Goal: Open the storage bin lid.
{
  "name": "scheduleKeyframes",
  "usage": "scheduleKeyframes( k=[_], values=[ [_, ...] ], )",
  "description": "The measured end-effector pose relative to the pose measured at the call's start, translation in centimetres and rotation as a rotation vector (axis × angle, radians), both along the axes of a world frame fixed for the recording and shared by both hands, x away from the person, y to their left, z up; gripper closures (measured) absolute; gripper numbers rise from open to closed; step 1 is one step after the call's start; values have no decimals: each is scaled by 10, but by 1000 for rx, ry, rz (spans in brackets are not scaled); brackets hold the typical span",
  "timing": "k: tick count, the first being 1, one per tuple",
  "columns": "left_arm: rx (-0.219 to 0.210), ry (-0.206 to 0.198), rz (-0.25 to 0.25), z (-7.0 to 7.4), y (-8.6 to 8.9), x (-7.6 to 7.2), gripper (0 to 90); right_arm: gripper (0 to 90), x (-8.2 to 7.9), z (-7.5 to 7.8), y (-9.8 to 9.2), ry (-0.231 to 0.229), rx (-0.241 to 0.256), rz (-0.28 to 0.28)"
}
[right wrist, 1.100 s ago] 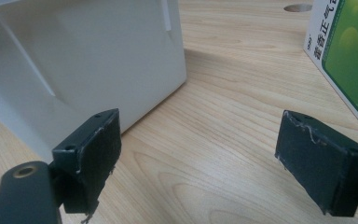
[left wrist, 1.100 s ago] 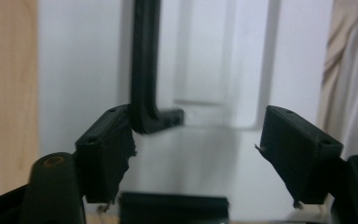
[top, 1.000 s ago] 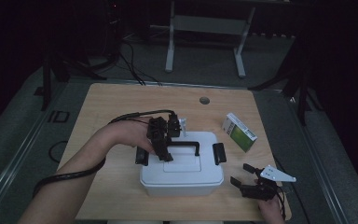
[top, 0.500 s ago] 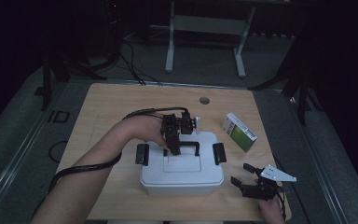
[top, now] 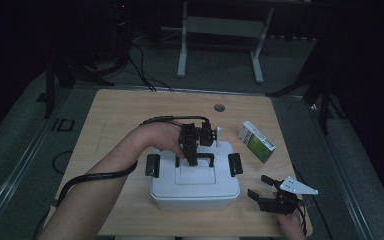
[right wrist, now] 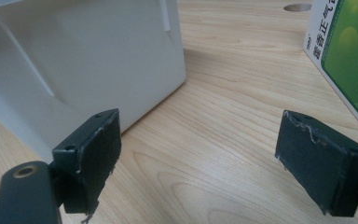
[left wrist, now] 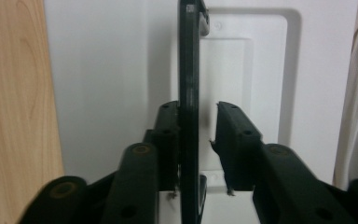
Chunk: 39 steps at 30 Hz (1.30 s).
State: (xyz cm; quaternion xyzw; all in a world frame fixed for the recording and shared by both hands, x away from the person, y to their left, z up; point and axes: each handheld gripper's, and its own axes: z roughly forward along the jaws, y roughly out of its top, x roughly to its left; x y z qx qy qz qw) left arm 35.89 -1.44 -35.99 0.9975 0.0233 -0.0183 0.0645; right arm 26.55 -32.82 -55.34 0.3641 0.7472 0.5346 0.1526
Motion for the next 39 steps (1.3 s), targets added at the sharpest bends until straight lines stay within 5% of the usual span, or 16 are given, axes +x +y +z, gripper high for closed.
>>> scheduleKeyframes(
  k=[4,22,39],
  values=[
    [0,31,9,-2,-3,2,784,138,0,0,0,0,-2,1],
    [25,27,32,-6,-7,-1,839,138,0,0,0,-2,0,5],
    [-3,-21,45,25,6,-2,839,138,0,0,0,3,3,3]
  ],
)
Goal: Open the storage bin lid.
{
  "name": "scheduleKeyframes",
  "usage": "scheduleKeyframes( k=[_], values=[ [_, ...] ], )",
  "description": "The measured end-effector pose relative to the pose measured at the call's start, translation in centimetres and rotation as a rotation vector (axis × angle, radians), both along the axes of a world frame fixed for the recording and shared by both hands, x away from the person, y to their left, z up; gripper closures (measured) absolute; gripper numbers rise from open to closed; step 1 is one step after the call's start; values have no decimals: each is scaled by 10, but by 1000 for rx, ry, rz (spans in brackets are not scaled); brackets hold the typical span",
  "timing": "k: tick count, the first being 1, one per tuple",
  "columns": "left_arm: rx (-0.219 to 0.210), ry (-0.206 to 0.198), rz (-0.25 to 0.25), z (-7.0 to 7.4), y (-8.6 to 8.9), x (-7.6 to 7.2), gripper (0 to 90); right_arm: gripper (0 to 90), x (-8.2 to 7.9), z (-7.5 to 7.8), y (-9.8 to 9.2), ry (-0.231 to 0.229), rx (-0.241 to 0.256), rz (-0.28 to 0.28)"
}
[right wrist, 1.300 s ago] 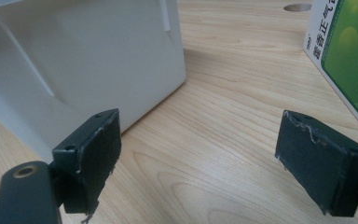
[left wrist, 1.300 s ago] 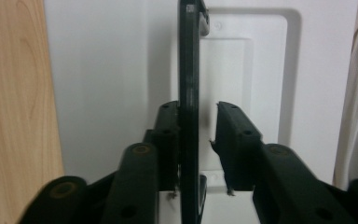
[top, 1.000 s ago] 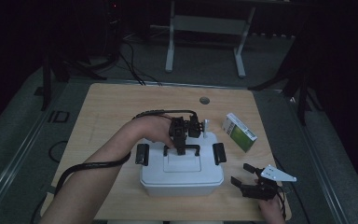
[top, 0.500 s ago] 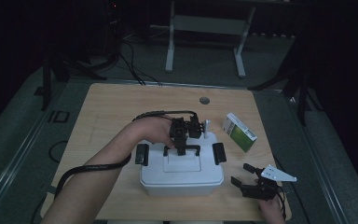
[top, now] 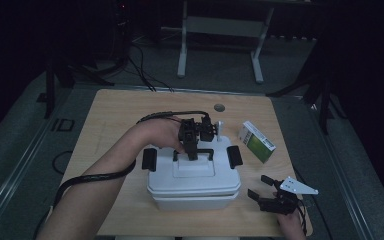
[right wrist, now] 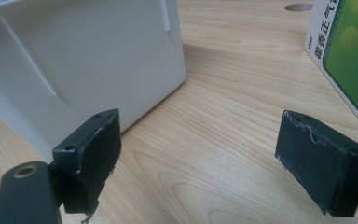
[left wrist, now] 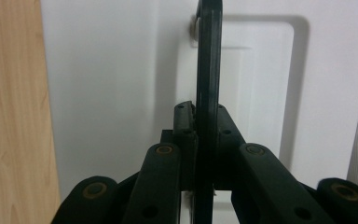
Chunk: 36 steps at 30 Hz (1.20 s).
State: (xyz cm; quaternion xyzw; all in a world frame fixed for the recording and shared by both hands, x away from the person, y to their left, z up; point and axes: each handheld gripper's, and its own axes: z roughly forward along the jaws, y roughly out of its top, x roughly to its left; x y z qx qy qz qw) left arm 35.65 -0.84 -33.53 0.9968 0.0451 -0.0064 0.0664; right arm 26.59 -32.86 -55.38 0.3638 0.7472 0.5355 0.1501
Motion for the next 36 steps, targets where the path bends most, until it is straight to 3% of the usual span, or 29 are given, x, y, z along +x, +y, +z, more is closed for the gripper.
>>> scheduleKeyframes(
  k=[9,17,23,24,25,30,31,32,34,36],
  values=[
    [-23,-26,11,12,16,-1,839,138,0,0,1,5,2,-2],
    [-25,-47,58,23,50,-2,839,138,1,0,1,5,-2,-4],
    [-28,-58,93,22,72,-3,839,138,1,0,1,6,-7,-5],
    [-13,-62,105,20,82,-4,838,138,1,0,1,5,-13,-6],
    [-13,-62,105,20,82,-4,839,138,1,0,1,4,-15,-6],
    [-19,-47,172,12,118,-5,839,138,1,0,2,6,-12,-8],
    [-19,-47,172,12,118,-5,839,138,1,0,2,6,-12,-8],
    [-18,-43,189,10,131,-6,839,138,1,0,2,8,-13,-9],
    [-23,-42,198,10,135,-6,838,138,1,0,2,9,-13,-10],
    [-27,-51,233,8,155,-9,838,138,1,0,2,9,-16,-10]
  ],
)
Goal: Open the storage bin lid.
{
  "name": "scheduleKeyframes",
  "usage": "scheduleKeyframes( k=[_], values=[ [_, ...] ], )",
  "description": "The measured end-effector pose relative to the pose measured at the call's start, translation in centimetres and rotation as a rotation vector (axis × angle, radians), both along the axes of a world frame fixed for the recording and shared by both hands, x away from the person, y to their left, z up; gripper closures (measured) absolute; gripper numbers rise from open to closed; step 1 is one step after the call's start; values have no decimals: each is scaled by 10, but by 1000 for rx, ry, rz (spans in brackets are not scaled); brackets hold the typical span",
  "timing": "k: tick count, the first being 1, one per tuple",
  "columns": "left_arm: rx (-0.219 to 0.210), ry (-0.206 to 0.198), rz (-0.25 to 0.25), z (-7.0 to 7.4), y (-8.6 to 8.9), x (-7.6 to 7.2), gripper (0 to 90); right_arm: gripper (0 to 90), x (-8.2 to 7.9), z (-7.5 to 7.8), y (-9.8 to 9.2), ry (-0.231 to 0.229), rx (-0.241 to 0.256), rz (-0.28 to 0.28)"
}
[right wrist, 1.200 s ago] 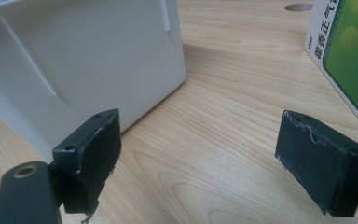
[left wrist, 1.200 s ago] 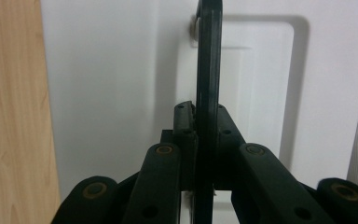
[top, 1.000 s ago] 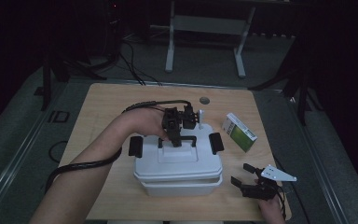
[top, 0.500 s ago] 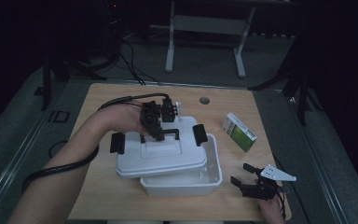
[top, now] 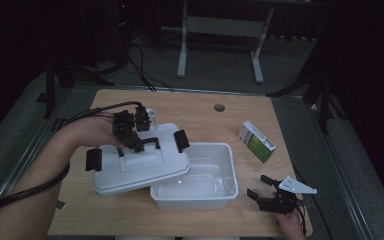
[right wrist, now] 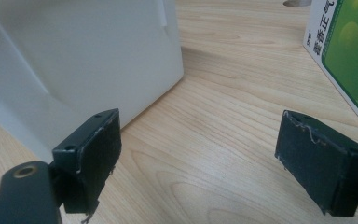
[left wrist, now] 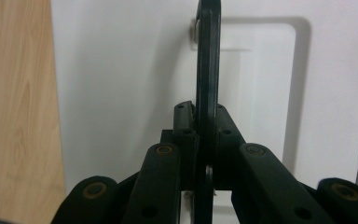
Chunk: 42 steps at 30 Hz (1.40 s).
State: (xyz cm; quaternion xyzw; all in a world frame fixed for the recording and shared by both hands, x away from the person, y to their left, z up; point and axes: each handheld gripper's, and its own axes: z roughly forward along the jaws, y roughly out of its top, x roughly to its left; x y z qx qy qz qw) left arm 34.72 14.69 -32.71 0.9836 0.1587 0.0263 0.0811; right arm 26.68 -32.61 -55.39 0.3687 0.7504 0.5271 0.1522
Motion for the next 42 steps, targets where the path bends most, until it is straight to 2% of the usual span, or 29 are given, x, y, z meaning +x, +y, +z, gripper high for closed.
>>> scheduleKeyframes(
  k=[2,4,6,7,9,10,14,23,25,28,35,42],
  values=[
    [2,2,13,0,6,-1,838,138,0,0,0,1,0,0],
    [-2,2,47,-1,23,-4,838,138,0,0,0,1,-1,-1],
    [-4,3,65,-1,35,-7,838,138,0,0,0,1,-4,-1],
    [-4,3,65,-1,35,-7,838,138,0,0,0,1,-2,-2],
    [-10,6,99,-1,51,-11,838,138,0,0,0,2,0,-4],
    [-10,6,99,-1,51,-11,838,138,0,0,0,2,1,-5],
    [-9,13,144,-10,76,-17,838,138,0,0,0,3,-2,-5],
    [-22,32,201,-25,105,-23,838,138,0,0,1,5,-4,-7],
    [-29,40,216,-31,110,-23,838,138,0,0,1,6,-6,-5],
    [-17,47,231,-42,113,-21,838,138,0,1,1,3,-7,-6],
    [-3,78,238,-72,115,-16,838,139,-1,3,-1,-9,4,-10],
    [-19,103,241,-107,114,-10,837,138,-1,3,0,-9,1,-8]
  ],
)
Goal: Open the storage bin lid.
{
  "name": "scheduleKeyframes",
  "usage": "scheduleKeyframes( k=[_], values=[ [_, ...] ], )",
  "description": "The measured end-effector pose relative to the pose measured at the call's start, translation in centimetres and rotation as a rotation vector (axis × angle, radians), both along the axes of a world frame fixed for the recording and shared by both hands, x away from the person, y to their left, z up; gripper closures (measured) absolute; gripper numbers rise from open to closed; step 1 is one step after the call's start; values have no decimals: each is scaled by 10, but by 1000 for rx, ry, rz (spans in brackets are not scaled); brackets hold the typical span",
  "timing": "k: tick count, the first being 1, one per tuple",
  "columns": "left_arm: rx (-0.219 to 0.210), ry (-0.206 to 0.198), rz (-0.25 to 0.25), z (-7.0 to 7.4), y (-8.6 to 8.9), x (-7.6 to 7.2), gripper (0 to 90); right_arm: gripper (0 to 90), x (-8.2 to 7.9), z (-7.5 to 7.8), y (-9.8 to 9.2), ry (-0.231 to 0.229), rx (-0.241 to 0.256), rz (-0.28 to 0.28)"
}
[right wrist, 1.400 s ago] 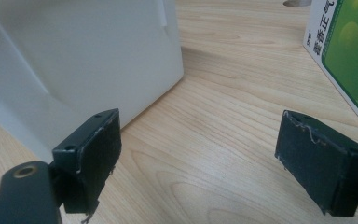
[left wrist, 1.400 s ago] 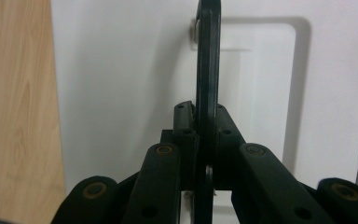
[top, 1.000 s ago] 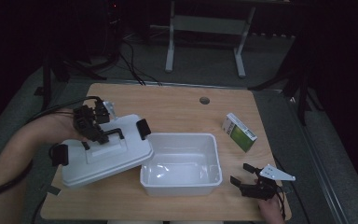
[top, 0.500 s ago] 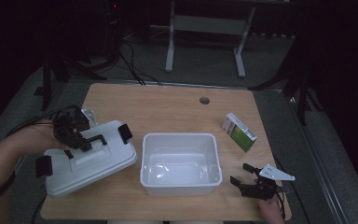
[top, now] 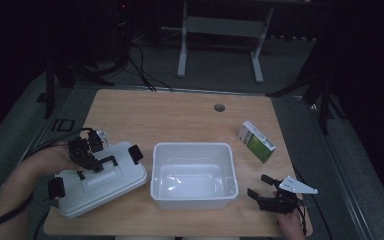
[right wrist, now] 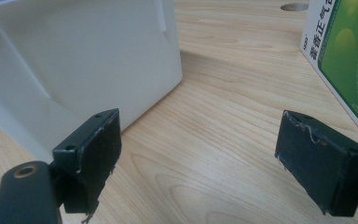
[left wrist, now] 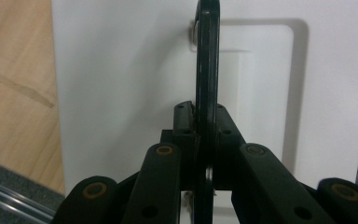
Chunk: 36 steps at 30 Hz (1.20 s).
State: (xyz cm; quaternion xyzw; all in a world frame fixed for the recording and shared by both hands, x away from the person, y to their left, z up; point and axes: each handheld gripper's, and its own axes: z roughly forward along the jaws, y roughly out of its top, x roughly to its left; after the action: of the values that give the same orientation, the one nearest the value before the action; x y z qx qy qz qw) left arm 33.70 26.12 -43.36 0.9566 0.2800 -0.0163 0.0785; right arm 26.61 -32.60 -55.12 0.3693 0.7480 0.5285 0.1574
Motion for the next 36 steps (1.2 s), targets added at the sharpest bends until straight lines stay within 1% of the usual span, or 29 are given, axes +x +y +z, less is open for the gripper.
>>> scheduleKeyframes(
  k=[2,5,6,14,15,17,21,24,25,28,29,30,31,32,33,34,35,36],
  values=[
    [0,6,3,-9,-1,1,837,139,0,-1,0,2,-1,3],
    [-4,10,5,-17,-4,3,837,139,0,-1,1,1,-4,6],
    [0,11,4,-19,-5,3,837,139,0,-1,1,2,-5,7],
    [-12,36,2,-37,-14,7,836,139,0,0,0,0,-8,9],
    [-12,36,2,-37,-14,7,836,139,0,0,0,0,-8,9],
    [-8,42,0,-41,-15,7,836,139,0,0,1,1,-13,12],
    [-12,54,10,-47,-16,8,836,139,0,-1,1,3,-21,17],
    [-12,58,3,-50,-17,9,835,139,0,0,1,2,-18,17],
    [-19,57,9,-51,-17,9,836,139,0,0,1,2,-18,17],
    [-15,69,3,-54,-18,11,833,139,0,0,2,2,-25,20],
    [-18,70,5,-54,-18,10,818,139,0,0,2,1,-24,20],
    [-24,56,-1,-52,-18,11,781,139,0,1,2,1,-24,21],
    [-39,53,12,-50,-18,11,737,139,0,1,1,1,-26,23],
    [-41,41,16,-48,-17,11,659,139,0,1,1,1,-25,22],
    [-31,24,21,-47,-17,11,603,139,0,2,1,-1,-25,21],
    [-24,34,19,-46,-16,12,595,138,1,2,0,-2,-25,21],
    [-17,29,18,-45,-16,11,580,138,1,3,0,0,-26,21],
    [-6,15,19,-44,-15,10,531,138,1,3,0,0,-28,20]
  ],
)
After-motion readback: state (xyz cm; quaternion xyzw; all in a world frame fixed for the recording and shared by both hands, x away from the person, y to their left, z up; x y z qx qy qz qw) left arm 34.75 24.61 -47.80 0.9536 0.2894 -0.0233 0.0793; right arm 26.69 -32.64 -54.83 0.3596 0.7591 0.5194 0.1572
